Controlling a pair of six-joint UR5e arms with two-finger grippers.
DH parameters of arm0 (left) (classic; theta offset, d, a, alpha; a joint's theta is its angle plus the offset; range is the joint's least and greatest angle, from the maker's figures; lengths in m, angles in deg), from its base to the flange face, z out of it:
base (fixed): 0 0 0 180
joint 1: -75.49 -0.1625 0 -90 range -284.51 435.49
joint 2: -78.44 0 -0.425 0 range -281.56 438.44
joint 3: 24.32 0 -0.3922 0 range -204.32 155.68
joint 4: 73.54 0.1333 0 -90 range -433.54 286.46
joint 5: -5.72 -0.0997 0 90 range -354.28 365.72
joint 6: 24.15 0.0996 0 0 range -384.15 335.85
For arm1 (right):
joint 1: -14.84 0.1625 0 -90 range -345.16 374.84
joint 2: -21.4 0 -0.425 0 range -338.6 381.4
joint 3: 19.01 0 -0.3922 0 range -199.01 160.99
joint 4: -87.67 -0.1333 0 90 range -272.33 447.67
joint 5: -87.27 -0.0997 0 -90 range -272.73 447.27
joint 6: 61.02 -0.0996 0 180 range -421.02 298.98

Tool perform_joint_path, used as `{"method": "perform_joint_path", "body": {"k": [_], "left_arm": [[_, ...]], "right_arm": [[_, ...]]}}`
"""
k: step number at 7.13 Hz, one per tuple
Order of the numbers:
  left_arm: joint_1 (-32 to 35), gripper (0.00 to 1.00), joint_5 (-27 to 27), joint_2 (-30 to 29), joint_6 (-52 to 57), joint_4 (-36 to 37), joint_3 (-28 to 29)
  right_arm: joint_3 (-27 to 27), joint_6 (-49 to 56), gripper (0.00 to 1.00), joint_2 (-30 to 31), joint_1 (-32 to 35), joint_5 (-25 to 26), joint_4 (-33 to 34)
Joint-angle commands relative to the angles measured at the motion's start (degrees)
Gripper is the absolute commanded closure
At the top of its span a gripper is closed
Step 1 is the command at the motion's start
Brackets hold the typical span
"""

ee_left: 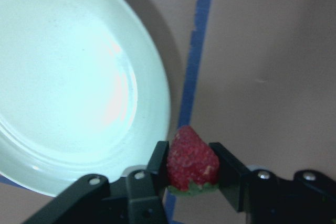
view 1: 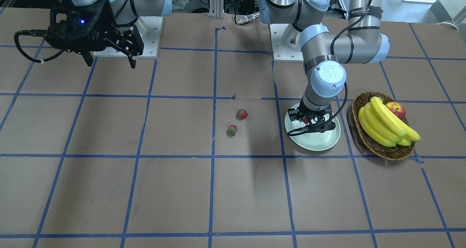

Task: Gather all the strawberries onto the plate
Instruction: 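Carry the strawberry onto the green plate and open the left gripper, then move the left gripper back over the remaining strawberries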

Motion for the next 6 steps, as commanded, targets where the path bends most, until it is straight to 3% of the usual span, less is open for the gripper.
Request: {"method": "perform_joint_path", "body": {"k": [1, 2, 4, 6], "left_arm": [[-2.69, 0.28, 0.04, -1.03, 3.1, 0.12, -0.25], [-2.43, 0.02, 0.04, -0.68, 3.53, 0.12, 0.1], [3.42, 0.0, 0.05, 0.98, 1.88, 0.65, 1.15], [15.27, 0.0, 1.18, 0.47, -10.88, 0.04, 5.62]], "right_arm": [[-0.04, -0.02, 0.0, 0.0, 0.0, 0.12, 0.0], [-0.04, -0.02, 0.0, 0.0, 0.09, 0.03, 0.0], [-0.04, 0.07, 0.0, 0.0, 0.09, -0.05, 0.0], [-0.04, -0.02, 0.0, 0.0, 0.09, -0.05, -0.09]]}}
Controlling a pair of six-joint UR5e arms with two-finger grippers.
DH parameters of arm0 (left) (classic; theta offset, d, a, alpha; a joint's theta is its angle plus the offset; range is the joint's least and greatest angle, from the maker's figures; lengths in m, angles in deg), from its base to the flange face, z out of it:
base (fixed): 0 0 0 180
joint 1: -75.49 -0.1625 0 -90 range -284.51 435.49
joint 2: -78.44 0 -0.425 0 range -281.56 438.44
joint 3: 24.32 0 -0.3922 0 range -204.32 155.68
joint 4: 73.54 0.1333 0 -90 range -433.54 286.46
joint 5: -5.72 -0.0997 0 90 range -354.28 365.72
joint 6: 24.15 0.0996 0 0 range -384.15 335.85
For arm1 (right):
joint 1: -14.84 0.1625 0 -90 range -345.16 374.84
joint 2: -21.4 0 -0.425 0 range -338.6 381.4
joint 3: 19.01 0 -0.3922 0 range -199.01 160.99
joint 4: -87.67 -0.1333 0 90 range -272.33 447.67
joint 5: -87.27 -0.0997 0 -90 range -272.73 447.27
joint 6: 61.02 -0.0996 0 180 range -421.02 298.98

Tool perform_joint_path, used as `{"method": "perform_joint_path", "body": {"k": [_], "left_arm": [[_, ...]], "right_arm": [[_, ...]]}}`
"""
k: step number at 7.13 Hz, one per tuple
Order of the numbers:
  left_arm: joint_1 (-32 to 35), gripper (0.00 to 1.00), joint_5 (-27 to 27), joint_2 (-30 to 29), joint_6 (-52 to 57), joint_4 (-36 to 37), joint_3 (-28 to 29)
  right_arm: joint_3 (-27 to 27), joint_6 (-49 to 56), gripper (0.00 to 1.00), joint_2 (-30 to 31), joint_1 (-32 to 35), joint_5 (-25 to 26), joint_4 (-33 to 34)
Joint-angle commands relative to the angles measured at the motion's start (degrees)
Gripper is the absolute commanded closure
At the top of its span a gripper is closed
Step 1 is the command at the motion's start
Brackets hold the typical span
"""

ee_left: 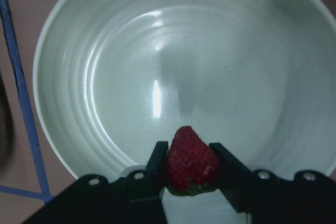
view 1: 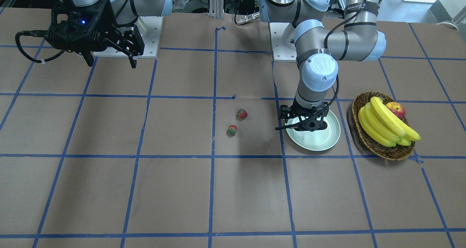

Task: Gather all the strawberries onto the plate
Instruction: 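Move the left gripper back over the remaining strawberries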

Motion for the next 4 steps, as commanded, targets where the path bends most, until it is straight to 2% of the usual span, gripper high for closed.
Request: {"method": "perform_joint_path", "body": {"k": [1, 2, 4], "left_arm": [[11.58, 0.01, 2.95, -1.43, -12.26, 0.25, 3.1], [14.51, 0.06, 5.06, -2.05, -15.18, -0.27, 2.94], [15.94, 0.13, 4.73, -2.76, -14.07, 2.34, -0.74]], "right_arm": [[-0.09, -0.03, 0.0, 0.0, 0.0, -0.01, 0.06], [-0.09, -0.03, 0.0, 0.0, -0.08, -0.1, 0.06], [-0.09, 0.06, 0.0, -0.09, -0.08, 0.07, 0.06]]}}
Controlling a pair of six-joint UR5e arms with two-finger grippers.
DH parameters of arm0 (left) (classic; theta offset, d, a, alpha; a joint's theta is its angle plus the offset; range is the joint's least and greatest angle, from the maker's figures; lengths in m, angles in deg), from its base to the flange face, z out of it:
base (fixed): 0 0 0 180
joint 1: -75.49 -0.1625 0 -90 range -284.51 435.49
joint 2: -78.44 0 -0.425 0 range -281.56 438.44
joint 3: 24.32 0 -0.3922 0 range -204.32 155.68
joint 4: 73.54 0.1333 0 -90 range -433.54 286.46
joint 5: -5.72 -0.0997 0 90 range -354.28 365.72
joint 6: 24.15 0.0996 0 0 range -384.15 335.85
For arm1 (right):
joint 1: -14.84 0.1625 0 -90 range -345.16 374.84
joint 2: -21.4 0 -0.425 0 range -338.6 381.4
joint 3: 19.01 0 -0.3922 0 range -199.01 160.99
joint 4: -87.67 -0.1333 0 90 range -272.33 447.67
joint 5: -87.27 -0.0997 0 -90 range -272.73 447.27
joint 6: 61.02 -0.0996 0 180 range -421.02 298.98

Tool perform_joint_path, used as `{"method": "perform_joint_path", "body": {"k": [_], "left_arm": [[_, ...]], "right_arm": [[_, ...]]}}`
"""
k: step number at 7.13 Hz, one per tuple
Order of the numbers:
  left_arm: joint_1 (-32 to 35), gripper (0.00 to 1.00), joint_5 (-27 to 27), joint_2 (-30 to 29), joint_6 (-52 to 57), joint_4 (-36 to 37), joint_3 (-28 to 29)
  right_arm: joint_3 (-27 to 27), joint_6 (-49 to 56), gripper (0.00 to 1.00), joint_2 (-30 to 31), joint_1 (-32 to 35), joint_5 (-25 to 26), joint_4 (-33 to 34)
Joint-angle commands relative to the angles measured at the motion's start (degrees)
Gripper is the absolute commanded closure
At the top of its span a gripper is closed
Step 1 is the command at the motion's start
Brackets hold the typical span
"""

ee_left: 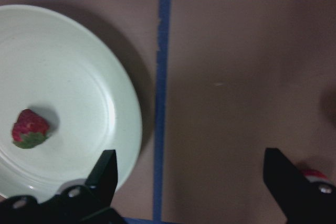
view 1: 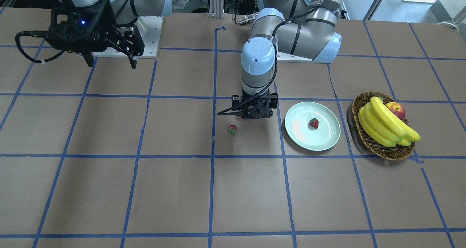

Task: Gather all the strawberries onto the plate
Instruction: 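Move the left gripper back over the remaining strawberries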

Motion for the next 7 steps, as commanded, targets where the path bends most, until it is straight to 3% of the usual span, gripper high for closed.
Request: {"method": "perform_joint_path", "body": {"k": [1, 5, 7], "left_arm": [[1.25, 0.13, 0.68, -1.47, -0.22, 3.39, -1.84], [1.51, 0.2, 2.0, -4.2, -0.22, 3.75, -2.37], [1.51, 0.3, 3.58, -4.46, -0.39, 4.11, -2.46]], "right_arm": [[-0.01, 0.16, 0.0, -0.07, -0.01, 0.13, 0.0], [-0.01, 0.16, 0.0, 0.02, -0.01, 0.04, 0.0], [-0.01, 0.16, 0.0, -0.07, -0.01, 0.04, 0.0]]}}
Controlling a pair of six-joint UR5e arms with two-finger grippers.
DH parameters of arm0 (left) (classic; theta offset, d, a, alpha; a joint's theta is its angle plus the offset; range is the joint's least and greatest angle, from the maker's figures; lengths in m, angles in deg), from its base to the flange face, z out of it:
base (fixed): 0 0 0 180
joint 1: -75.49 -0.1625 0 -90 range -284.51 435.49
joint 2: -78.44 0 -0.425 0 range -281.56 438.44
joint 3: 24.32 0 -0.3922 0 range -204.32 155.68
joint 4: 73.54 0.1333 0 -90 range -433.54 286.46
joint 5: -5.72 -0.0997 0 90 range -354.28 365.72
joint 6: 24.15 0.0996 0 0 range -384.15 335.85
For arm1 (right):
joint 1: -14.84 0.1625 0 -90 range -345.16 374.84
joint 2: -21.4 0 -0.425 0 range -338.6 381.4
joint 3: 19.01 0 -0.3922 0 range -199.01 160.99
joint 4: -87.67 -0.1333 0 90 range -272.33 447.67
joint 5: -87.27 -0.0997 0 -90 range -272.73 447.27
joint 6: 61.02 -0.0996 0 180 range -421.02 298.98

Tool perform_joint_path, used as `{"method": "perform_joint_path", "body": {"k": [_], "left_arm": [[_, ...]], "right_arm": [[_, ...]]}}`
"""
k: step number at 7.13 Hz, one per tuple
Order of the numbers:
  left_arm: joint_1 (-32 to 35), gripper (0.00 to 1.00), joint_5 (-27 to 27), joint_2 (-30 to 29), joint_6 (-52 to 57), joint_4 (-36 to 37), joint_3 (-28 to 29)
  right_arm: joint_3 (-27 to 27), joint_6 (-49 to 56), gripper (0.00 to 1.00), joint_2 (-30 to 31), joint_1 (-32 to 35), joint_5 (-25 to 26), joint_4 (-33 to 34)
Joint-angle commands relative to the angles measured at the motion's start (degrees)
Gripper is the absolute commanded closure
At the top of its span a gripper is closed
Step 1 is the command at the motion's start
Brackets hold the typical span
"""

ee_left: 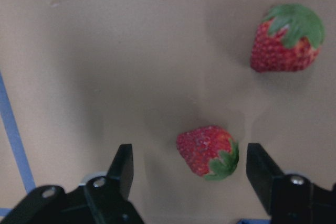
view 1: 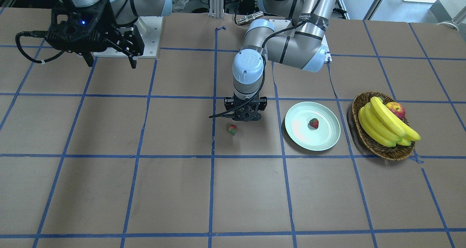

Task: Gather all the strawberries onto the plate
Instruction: 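Lower the left gripper and grasp the second strawberry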

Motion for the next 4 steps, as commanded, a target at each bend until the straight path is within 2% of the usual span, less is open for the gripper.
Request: {"method": "perform_joint_path", "body": {"k": [1, 3, 4], "left_arm": [[0.03, 0.4, 0.8, -0.25, -0.27, 0.13, -0.02], [0.03, 0.73, 0.45, -0.25, -0.19, 0.13, 0.15], [0.03, 0.85, 0.36, -0.17, -0.19, 0.13, 0.33]], "right_arm": [[0.0, 0.0, 0.0, 0.05, -0.03, -0.01, 0.0], [0.0, 0.0, 0.0, -0.04, -0.03, -0.01, 0.0], [0.0, 0.0, 0.0, 0.05, -0.03, -0.01, 0.0]]}}
